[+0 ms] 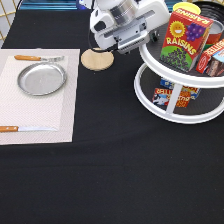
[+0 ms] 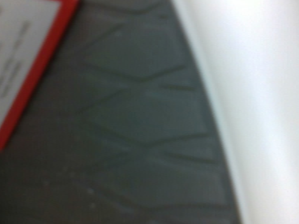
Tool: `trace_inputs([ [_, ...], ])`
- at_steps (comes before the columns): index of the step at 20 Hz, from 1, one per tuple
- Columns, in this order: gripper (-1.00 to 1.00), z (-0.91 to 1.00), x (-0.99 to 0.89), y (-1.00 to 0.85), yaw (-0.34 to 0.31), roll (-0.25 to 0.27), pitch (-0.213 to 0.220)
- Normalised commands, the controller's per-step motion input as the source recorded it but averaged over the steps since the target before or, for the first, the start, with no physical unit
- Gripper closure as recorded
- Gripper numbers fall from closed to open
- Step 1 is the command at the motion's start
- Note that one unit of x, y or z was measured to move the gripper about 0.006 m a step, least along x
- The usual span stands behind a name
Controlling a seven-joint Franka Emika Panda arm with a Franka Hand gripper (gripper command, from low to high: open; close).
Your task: Pick up the bowl from the lazy Susan and put bowl on the plate
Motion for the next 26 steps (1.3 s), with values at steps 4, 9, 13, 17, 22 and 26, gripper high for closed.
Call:
trace_inputs([
  [4, -1.00, 0.00, 0.54, -0.21, 0.076, 0.157, -0.041],
  [9, -1.00, 0.00, 0.53, -0.09, 0.104, 0.147, -0.036],
  [13, -1.00, 0.04, 0.57, 0.00, 0.117, 0.119, -0.031],
  [17, -1.00, 0.08, 0.62, 0.05, 0.114, 0.094, -0.020],
  [22, -1.00, 0.31, 0.10, -0.03, 0.066, 0.068, -0.033],
  [26, -1.00, 0.70, -0.47, 0.00, 0.001, -0.003, -0.058],
])
